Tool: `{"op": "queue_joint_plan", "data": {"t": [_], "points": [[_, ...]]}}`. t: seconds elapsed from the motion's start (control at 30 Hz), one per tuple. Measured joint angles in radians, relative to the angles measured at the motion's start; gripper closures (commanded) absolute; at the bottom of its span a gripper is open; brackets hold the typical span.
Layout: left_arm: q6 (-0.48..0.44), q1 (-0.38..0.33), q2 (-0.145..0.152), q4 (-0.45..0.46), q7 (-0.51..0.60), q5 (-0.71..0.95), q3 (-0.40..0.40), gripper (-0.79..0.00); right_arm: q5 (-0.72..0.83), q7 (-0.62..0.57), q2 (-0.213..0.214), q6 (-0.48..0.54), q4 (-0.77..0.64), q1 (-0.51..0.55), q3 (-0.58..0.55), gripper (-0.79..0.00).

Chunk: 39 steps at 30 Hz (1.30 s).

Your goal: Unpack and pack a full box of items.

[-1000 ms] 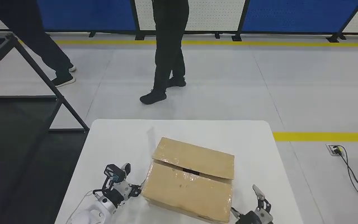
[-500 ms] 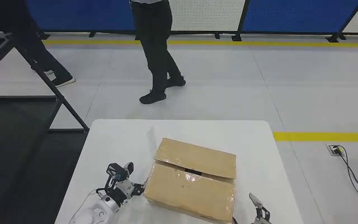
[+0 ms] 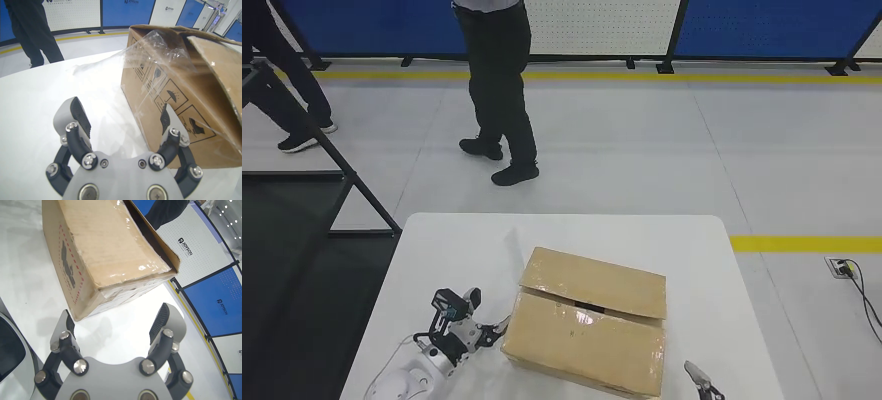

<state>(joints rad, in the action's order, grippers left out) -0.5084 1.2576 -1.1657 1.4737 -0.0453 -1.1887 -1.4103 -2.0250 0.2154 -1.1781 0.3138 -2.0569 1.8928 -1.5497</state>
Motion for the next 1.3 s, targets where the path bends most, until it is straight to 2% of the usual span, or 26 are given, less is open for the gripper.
{"op": "queue_joint_plan", "data": {"t": [0.2,0.63,1.07,1.17,1.3], "points": [[-0.008,0.001,0.003,0.002,0.0,-0.003,-0.003,-0.785,0.049,0.018,-0.005,-0.047,0.034,-0.054,0.039,-0.785],[0.0,0.027,0.005,0.015,-0.006,0.005,-0.003,-0.785,0.109,-0.032,-0.014,-0.094,0.107,-0.173,0.088,-0.785],[0.016,0.031,0.004,0.034,-0.004,0.006,0.014,-0.785,0.102,-0.046,-0.013,-0.126,0.107,-0.196,0.085,-0.785],[0.045,0.031,0.006,0.029,-0.011,0.017,-0.011,-0.785,0.1,-0.034,-0.012,-0.151,0.088,-0.175,0.067,-0.785],[0.165,0.022,0.005,0.021,-0.011,0.012,-0.051,-0.785,0.098,-0.025,-0.01,-0.187,0.067,-0.145,0.039,-0.785]]}}
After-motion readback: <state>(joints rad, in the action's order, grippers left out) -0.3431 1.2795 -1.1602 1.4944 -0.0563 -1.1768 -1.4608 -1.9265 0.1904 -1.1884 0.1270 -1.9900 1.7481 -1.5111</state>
